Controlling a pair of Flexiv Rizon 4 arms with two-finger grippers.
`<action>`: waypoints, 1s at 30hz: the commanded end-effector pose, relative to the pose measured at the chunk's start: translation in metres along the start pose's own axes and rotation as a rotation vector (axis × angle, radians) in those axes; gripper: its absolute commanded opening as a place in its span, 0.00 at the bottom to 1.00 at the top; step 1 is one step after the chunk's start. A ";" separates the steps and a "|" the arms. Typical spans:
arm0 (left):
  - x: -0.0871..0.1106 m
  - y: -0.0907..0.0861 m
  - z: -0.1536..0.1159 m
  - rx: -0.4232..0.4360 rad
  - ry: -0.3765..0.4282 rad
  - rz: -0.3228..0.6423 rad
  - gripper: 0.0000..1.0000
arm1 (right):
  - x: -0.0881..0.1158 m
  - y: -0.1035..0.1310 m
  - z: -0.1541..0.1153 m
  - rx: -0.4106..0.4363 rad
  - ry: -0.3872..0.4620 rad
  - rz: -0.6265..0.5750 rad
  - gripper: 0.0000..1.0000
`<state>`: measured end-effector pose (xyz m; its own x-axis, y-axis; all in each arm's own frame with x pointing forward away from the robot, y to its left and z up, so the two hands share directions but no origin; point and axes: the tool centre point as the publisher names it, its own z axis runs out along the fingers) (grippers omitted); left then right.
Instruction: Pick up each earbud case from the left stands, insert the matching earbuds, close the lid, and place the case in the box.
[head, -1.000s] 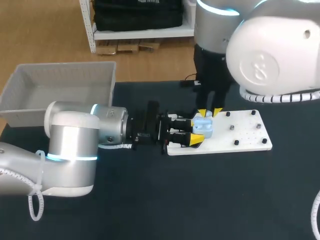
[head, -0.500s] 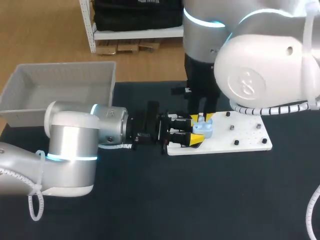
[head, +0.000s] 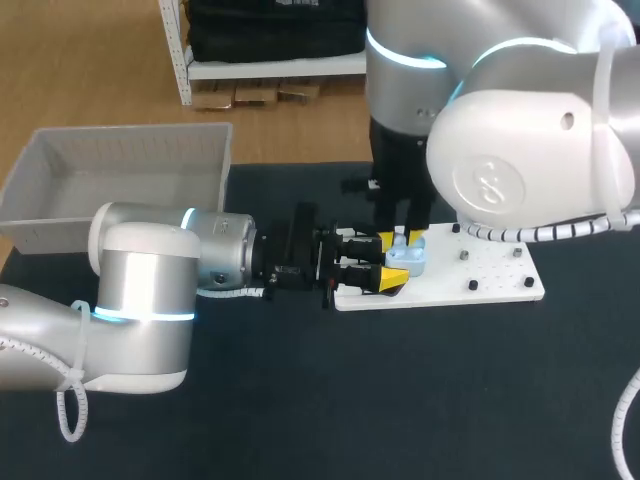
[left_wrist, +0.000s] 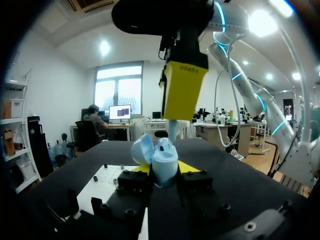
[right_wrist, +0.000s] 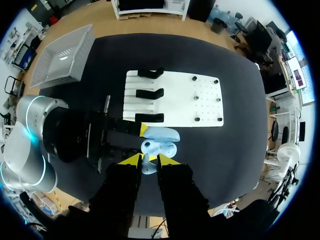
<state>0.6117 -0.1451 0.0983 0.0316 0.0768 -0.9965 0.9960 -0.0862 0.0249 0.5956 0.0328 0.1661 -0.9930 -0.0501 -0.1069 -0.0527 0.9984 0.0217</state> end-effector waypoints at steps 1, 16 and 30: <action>-0.001 0.001 0.000 0.003 0.002 -0.002 0.00 | 0.002 -0.002 0.003 -0.007 -0.011 0.007 0.00; -0.001 0.001 0.000 0.003 0.002 -0.002 0.00 | 0.003 -0.002 0.006 -0.014 -0.045 0.023 0.00; -0.001 0.001 0.000 0.003 0.002 -0.002 0.00 | 0.000 -0.004 0.011 -0.016 -0.057 0.035 0.00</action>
<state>0.6117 -0.1451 0.0983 0.0316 0.0768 -0.9965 0.9960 -0.0862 0.0249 0.5988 0.0315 0.1555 -0.9878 -0.0142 -0.1551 -0.0205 0.9990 0.0387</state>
